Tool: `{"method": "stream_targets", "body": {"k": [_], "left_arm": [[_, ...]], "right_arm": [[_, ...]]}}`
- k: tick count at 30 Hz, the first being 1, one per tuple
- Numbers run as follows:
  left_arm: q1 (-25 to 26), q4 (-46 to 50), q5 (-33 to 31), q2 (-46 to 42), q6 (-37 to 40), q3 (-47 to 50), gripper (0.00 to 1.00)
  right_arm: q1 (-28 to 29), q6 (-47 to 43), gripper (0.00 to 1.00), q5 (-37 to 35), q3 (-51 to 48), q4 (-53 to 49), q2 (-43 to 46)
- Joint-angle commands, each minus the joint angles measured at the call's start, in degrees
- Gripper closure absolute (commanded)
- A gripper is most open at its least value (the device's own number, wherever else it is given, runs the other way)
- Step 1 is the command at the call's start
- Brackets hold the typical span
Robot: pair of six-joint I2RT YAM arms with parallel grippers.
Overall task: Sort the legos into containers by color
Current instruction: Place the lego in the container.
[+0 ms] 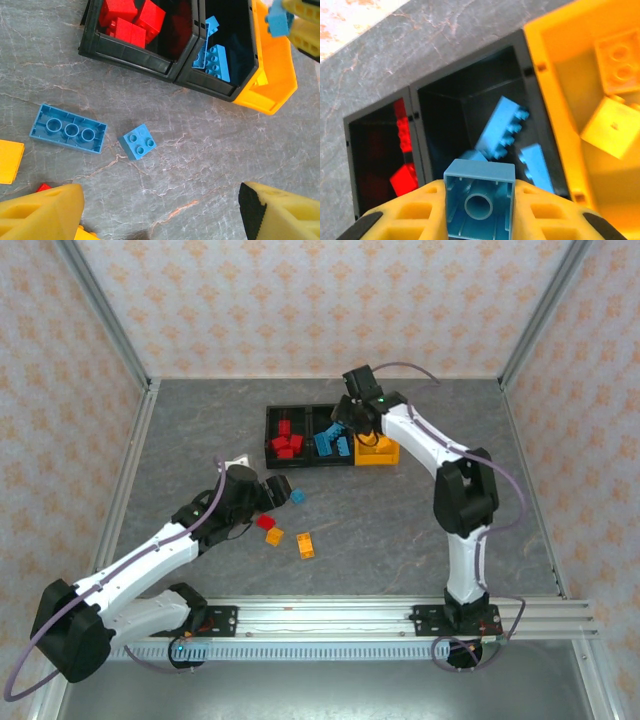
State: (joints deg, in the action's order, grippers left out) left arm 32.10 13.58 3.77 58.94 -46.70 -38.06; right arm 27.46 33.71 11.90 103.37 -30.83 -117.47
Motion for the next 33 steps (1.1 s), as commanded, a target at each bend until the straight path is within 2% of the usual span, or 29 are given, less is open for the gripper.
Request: {"method": "stream_targets", "body": {"k": [1,8,17,26,30,33], "left_arm": [[-0.3,1.0,-0.7,-1.0,-1.4,0.7,0.18],[-0.4,1.4,-1.0,-1.4,-2.0,1.5,0.18],[-0.4,1.5,-1.5,-2.2,-2.9,2.8,0.18],[-0.4,2.2,-2.3,-2.7,-3.2,2.7,0.18],[-0.4,2.8,-2.7,-2.7,-2.9,2.2,0.18],[-0.4,3.9,-3.4,-2.7,-2.5,1.6,0.18]], "right_arm": [[0.2,-1.5,0.70,0.9,8.3,-4.6,-5.9],[0.2,-1.8,0.70,3.4,22.6,-8.6,-17.1],[0.3,-1.2,0.65,4.6,26.7,-8.6,-21.9],[0.4,-2.2,0.48,4.3,26.8,-9.1,-18.8],[0.7,-3.3,0.47,4.2,25.7,-9.6,-15.3],[1.3,-4.9,0.47,3.9,20.7,-8.0,-9.8]]}}
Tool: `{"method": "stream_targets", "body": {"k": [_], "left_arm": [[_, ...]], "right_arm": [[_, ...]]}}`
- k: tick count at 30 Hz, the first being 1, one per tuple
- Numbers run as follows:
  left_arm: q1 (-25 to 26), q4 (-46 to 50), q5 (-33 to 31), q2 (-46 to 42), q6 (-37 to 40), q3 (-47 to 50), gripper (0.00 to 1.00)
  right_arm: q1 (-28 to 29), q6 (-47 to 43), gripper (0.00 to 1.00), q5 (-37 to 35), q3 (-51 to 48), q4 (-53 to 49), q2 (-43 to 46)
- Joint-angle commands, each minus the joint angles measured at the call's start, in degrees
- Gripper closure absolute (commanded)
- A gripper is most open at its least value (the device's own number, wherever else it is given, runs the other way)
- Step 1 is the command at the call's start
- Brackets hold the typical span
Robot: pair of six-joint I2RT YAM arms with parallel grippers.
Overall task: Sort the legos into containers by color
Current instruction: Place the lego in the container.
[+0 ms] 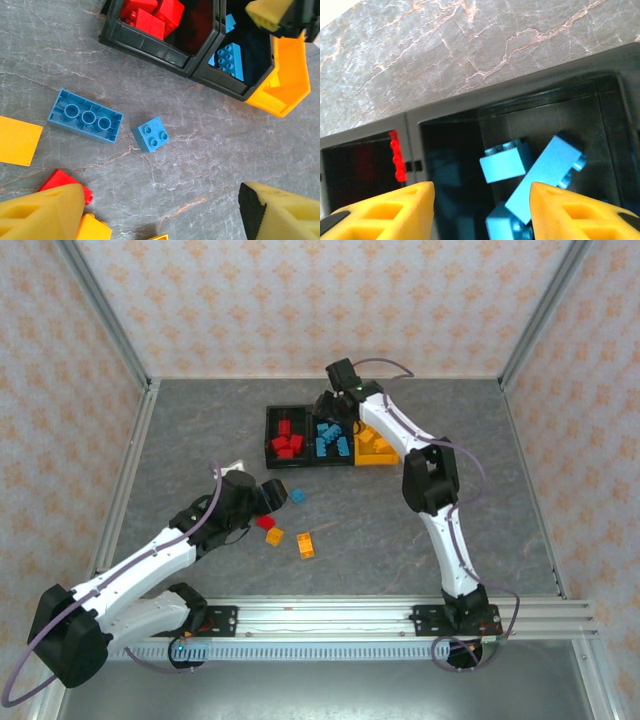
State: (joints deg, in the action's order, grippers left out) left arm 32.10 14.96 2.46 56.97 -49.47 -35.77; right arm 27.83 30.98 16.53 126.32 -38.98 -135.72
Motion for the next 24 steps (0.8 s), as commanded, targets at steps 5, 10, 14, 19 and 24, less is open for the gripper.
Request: {"method": "stream_targets", "body": {"k": [5,10,14,19,24], "left_arm": [[-0.4,4.8,-2.2,-0.6,1.1,-1.5,0.18],[-0.4,8.3,-0.1,-1.9,0.1,-0.9,0.18],[-0.4,12.0,2.8,-5.0,-1.6,1.2,0.18],[-0.4,15.1,6.7,-11.3,-7.4,7.4,0.18],[-0.3,20.9,4.7,-17.2,-11.6,11.2,0.19]], "right_arm": [[1.9,-5.1,0.48,-0.5,-18.7,6.0,21.4],[3.3,-8.1,0.41,0.8,-37.3,11.5,34.6],[6.9,-10.4,0.38,-0.2,-48.9,12.4,42.6],[13.6,-10.3,0.31,-0.9,-59.2,13.8,48.2],[21.9,-8.1,0.31,-2.2,-64.3,15.2,47.4]]}}
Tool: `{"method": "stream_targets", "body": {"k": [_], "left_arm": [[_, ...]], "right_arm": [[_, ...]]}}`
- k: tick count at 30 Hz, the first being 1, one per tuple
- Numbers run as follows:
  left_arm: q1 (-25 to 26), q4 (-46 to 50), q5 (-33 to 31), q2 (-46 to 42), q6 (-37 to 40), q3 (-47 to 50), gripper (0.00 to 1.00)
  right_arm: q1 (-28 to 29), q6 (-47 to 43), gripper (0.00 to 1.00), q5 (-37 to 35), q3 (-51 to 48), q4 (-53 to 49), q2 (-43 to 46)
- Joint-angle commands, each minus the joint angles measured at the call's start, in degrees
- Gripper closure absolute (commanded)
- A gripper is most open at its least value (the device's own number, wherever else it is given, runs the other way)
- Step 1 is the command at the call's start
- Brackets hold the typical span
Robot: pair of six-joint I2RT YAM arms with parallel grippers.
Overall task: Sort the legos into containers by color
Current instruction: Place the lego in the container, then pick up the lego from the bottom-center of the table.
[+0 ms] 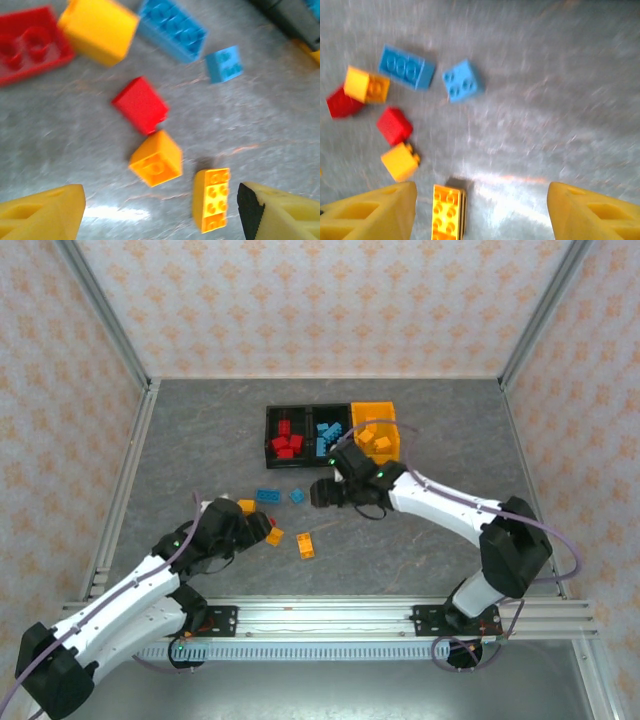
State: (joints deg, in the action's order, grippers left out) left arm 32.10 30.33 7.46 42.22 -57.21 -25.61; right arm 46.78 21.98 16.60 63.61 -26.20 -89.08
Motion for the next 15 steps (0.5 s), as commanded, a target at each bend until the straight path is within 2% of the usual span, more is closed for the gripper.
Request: {"method": "stream_targets", "body": {"k": [1,8,15], "left_arm": [[-0.2,6.0,-0.6,-3.4,-4.5,1.6,0.19],[-0.3,3.6,0.5,-7.8,-7.4,5.7,0.19],[-0.3,2.5,-0.4,-9.9,-8.5,6.9,0.19]], "right_arm": [[4.4,1.2,0.31,-2.3,-2.0,2.5,-0.1],[11.7,0.9,0.30,-5.5,-0.1,0.5,-7.1],[13.6,0.9,0.31,-6.6,3.6,-1.7,-14.5]]}}
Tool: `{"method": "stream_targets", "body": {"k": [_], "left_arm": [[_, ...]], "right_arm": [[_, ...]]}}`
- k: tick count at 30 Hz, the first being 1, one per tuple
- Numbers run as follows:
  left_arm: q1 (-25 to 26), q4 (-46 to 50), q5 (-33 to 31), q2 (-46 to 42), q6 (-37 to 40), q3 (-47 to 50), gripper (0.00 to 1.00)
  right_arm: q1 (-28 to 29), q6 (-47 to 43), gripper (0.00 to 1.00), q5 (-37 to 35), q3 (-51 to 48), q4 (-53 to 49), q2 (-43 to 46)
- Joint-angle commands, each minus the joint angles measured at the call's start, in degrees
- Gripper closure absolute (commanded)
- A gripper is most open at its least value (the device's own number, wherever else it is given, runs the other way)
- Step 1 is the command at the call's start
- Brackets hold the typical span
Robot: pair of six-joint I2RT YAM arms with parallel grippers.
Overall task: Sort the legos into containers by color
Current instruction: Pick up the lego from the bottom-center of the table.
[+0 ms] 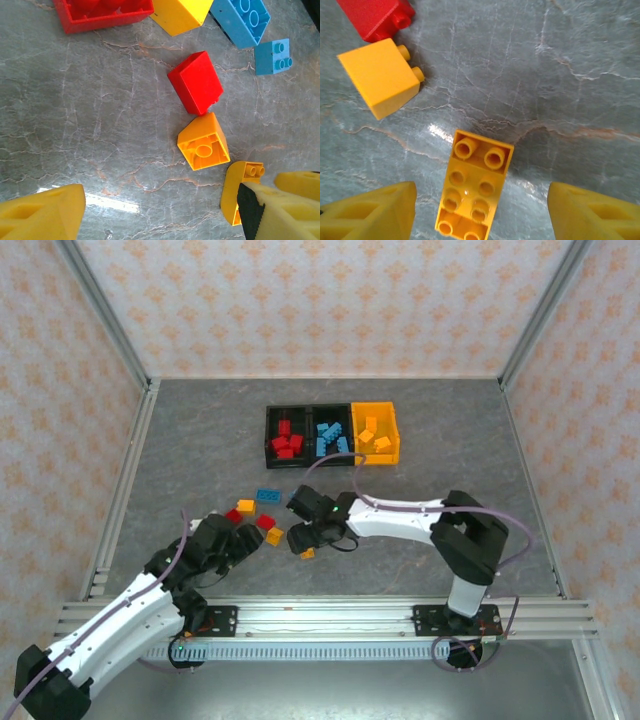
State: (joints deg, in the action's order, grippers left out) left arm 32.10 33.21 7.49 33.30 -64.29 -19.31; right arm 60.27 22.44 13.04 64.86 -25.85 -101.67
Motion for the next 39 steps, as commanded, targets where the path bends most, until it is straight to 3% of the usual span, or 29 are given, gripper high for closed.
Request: {"method": "stream_targets", "body": {"k": [1,6,13,20,29,39], "left_arm": [[-0.3,-0.8,-0.3,-1.2,-1.6,0.9,0.19],[-0.2,-2.6,0.4,-1.4,-2.1,2.1,0.19],[-0.3,-3.4,-1.3,0.5,0.3,0.5,0.19],[1.7,-8.3,-1.2,6.3,3.1,-1.3,0.19],[8.4,-15.9,-5.2,19.9,5.2,-8.2,0.19],[9.7,-23.0,-4.9,35.0,10.1,-20.6,0.19]], "right_arm": [[0.2,0.4,0.32,-3.2,2.7,-2.3,-2.7],[0.5,1.0,0.39,-5.7,4.6,-4.0,-5.9],[0.5,1.9,0.63,-7.9,6.7,-5.1,-8.4],[-1.4,2.7,0.69,-10.9,6.5,-5.2,-5.3],[-10.9,0.8,0.69,-12.5,5.9,-5.7,4.4],[-26.4,-2.9,0.69,-12.4,9.4,-3.2,6.9]]}}
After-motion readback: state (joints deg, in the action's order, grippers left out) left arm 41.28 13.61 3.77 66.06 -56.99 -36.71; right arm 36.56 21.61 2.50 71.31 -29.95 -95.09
